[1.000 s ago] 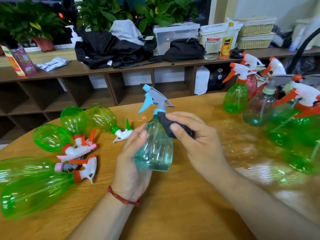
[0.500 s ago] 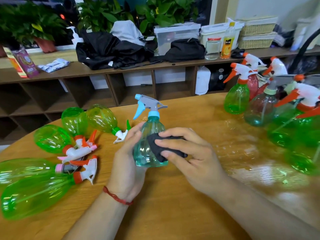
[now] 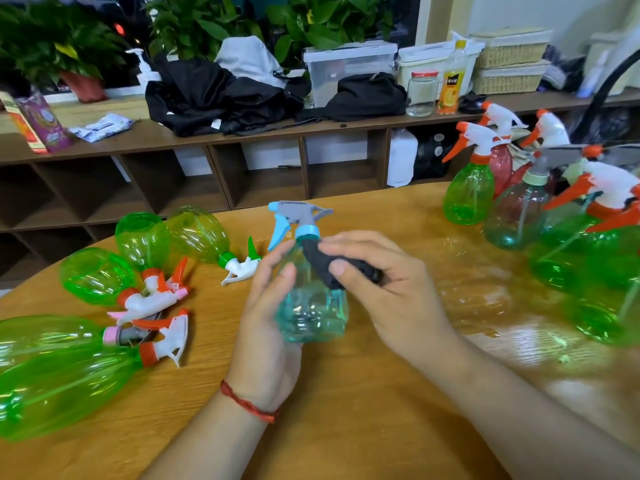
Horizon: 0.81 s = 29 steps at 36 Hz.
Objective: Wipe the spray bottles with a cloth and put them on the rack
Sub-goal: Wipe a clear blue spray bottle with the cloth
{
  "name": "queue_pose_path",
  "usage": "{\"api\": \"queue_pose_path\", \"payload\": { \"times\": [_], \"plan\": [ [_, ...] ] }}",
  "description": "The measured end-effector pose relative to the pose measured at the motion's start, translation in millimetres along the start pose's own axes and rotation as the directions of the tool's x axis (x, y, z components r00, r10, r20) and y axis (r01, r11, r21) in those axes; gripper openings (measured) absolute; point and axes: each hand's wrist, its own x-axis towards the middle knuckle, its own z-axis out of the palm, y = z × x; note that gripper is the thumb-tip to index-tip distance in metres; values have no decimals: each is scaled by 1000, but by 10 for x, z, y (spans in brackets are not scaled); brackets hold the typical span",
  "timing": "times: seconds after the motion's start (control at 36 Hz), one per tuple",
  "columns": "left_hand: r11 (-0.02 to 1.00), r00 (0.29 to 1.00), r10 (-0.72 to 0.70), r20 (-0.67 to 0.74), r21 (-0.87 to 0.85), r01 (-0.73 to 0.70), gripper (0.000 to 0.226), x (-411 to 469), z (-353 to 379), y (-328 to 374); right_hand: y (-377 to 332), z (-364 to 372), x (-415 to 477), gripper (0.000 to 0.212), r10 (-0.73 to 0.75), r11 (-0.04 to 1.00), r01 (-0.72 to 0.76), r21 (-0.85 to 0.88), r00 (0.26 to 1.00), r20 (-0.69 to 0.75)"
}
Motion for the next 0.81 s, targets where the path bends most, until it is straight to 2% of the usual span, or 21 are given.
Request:
{"api": "queue_pose_path", "payload": {
  "times": [0.11,0.19,0.25,0.36,0.53,0.58,0.67,0.72,0.81],
  "plan": [
    [992,998,-15,-68,-127,6,63,88,-123,84,-61,43,-109,21,-161,968,191,-161,970,184],
    [985,996,-20,-85,-174,5,67,122,-173,142,-88,87,-149,20,-244,935,307,-176,920,305],
    [984,998,-4,-55,-177,-6,64,132,-189,150,-85,96,-146,20,-255,937,309,-164,923,288],
    [991,998,53,-16,-119,-55,59,122,-173,129,-50,106,-95,21,-200,961,224,-164,968,149],
    [990,988,98,121,93,-110,59,-1,-62,20,32,13,107,23,18,1000,-19,-12,997,-77],
    [986,989,101,108,120,-114,55,-4,-45,4,28,-13,106,23,43,999,-42,7,996,-74],
    [988,992,108,58,102,-114,54,13,-52,18,-3,-5,32,22,-7,1000,7,3,1000,-26],
    [996,996,83,13,26,-84,54,60,-88,57,-22,26,-22,21,-65,997,67,-33,997,39],
    [995,995,37,-96,-92,-45,66,107,-139,157,-49,91,-91,20,-148,977,171,-129,974,169]
  ]
}}
